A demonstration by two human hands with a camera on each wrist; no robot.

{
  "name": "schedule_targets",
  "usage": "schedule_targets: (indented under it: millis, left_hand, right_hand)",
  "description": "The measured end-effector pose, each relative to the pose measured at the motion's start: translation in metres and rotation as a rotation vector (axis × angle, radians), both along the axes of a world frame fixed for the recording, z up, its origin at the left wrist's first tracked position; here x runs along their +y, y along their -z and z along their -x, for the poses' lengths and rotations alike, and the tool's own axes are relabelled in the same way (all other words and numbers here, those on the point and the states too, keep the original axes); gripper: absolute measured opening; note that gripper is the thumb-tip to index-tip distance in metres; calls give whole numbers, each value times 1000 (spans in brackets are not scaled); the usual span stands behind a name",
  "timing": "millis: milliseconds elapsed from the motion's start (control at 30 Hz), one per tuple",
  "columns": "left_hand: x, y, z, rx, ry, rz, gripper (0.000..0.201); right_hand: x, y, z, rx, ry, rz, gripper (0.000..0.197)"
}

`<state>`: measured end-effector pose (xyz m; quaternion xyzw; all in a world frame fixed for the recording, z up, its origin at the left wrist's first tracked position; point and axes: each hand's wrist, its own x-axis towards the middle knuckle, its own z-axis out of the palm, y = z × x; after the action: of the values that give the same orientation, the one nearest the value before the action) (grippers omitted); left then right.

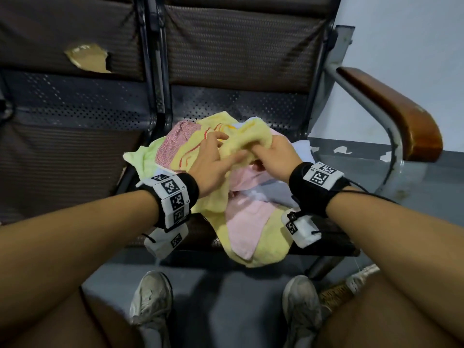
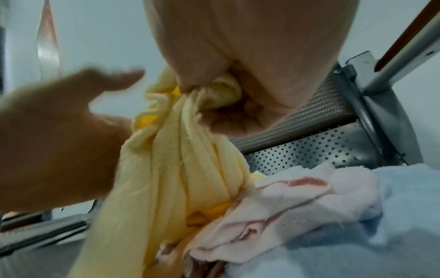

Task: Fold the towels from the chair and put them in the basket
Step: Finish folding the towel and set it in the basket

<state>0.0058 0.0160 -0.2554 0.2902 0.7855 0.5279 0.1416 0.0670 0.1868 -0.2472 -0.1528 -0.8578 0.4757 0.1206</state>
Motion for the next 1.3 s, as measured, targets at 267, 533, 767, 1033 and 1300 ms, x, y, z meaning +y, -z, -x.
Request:
schedule_targets:
  millis: [267,533,767,1033,1300]
  left_hand:
    - [8,-9,-1,265,-108,78,26]
    - [-13,-26,18,176,-365,160,54]
    - [-2,-13,-4,138,111,192,64]
    - [9,-19,1,-3,-44,48,35]
    - [10,-21,-3,74,62,78,29]
  right_hand:
    - [32,-17,-22,163,231,-73,19]
    - [36,-25,-26,219,255,-19,11]
    - [3,-26,-19,103,-68,-137,30]
    - [14,-2,-26,-52,-48,-324,93]
    - [14,17,-21,-219,-184,-540,23]
